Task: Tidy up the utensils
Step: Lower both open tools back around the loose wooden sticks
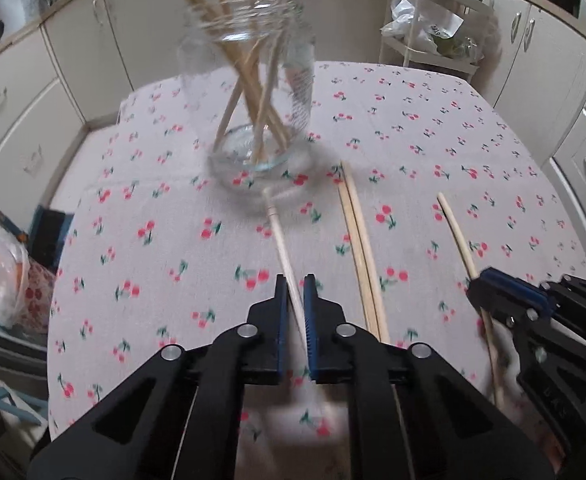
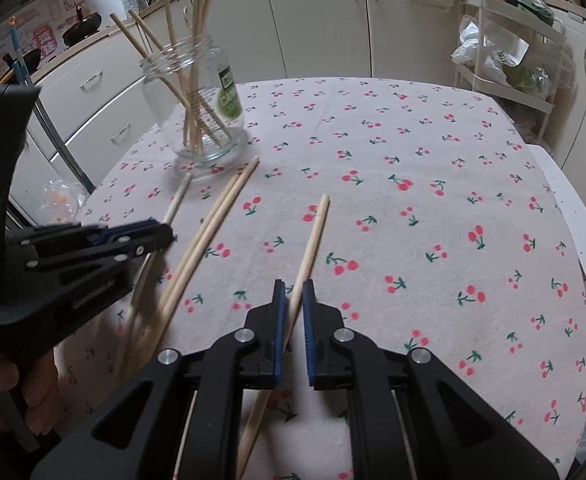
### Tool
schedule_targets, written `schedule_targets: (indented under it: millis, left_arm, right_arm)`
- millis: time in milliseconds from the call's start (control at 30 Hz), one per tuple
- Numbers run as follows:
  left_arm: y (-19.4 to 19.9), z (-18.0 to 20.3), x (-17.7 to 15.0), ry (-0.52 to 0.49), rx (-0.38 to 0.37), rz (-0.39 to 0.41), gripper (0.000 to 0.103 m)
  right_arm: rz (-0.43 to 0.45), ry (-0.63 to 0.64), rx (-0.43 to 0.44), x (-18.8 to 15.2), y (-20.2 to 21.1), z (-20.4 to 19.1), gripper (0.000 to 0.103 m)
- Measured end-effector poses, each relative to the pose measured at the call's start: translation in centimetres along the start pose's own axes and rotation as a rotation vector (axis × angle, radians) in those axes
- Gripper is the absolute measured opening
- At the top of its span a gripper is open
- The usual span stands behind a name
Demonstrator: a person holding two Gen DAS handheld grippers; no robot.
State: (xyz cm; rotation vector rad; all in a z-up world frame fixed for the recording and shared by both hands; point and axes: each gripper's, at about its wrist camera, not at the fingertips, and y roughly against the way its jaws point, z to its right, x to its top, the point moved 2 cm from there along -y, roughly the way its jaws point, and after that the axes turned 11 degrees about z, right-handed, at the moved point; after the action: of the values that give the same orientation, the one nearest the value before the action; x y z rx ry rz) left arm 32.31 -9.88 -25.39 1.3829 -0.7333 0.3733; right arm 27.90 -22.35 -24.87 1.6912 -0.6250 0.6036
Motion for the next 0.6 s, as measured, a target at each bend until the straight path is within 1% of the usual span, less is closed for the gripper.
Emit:
schedule_targets:
  millis: [67,200,233,300,333,367,433,500,533,567,600]
  left_arm:
    - [0.1,-0.5,0.0,0.015,-0.021,-0.011,0.008]
    - [-0.5,-1.2,0.9,0.039,-0.021,-0.017,0.008]
    - [-0.8,-1.2,1.4,0.041,-0.018,-0.018,0.009]
    - [-1.5,-1.0,2.1,0.039,-0.008,-0.020,0.014]
    - [-1.8,-1.0,2.4,0.041,-0.005,-0.020,0.020]
    - [-2.1,-0.9,2.7,0.041,0.003,-0.023,0.025]
    - [-2.7,-0.7,3.3,0.037,0.012,-0.028,0.032]
    - [-3.3,-0.5,3.5,0.022,0.025,-0.038,0.031]
    - [-3.4,-0.4,3.7,0.012,0.033,-0.034,0.027]
    - [-3.4,-0.5,3.7,0.013,0.029,-0.031,0.008]
    - [-3.4,-0.5,3.7,0.016,0.011,-0.034,0.006]
  right_arm:
    - [-0.002,-0.023,-0.005,0.2,-0.2,0.5,0.009]
    - [-0.004,-0.041,-0.013,1.0,-0.7,0.8,0.010]
    - [-0.005,-0.037,-0.018,1.2,-0.9,0.7,0.011]
    - [-0.007,-0.041,-0.026,1.5,-1.3,0.8,0.017]
    - [-0.008,-0.039,-0.034,1.7,-1.6,0.8,0.019]
    - [-0.008,-0.034,-0.036,1.9,-1.8,0.8,0.019]
    - [-0.008,-0.020,-0.044,2.1,-2.1,0.8,0.019]
    - [-0.009,0.008,-0.061,2.3,-2.4,0.5,0.017]
    - [-0.010,0.027,-0.072,2.3,-2.6,0.4,0.012]
    - [-0.012,0.027,-0.072,2.4,-2.6,0.5,0.008]
    - [-0.013,0.021,-0.067,2.4,-2.6,0.5,0.008]
